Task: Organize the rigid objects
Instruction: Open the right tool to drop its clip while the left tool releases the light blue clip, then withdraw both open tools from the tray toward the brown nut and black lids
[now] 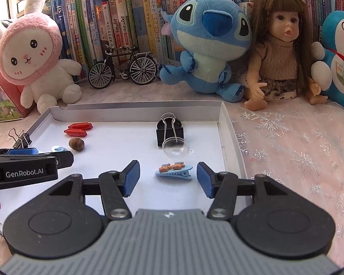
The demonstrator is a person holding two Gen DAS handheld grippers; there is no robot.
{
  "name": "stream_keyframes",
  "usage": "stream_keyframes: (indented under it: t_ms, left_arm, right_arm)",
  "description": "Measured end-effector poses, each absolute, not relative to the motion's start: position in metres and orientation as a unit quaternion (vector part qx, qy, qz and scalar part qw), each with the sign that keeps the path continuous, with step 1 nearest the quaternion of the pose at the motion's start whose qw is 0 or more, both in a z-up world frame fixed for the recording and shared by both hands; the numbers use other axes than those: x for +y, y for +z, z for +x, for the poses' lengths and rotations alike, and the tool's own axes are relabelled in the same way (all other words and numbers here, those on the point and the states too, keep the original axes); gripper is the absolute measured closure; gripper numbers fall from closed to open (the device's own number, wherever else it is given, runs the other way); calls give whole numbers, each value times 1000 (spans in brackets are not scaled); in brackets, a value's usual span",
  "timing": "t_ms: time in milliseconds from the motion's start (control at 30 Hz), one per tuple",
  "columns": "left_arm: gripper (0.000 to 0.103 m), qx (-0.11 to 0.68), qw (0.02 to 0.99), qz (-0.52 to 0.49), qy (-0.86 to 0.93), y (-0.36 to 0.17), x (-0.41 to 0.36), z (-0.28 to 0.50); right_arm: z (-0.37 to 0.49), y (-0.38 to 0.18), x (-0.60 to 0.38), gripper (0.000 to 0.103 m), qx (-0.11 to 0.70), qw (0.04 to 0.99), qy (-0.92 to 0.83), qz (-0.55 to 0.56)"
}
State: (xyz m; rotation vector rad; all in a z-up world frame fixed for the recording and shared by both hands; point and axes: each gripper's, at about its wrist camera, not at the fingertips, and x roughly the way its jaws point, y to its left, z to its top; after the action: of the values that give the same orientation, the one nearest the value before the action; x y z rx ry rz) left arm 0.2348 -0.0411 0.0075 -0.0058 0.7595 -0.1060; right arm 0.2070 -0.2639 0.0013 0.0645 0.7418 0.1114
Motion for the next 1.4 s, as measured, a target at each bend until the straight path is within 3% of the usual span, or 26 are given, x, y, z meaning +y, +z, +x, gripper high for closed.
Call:
stream_keyframes:
  t_ms: [533,1400]
  left_arm:
    - [28,367,928,5,-66,10,-37,207]
    - [21,324,939,9,-115,43,-23,122]
  right_arm:
    - [178,11,-252,16,338,938,79,-8]
    - [101,43,-257,9,269,954,128,-39]
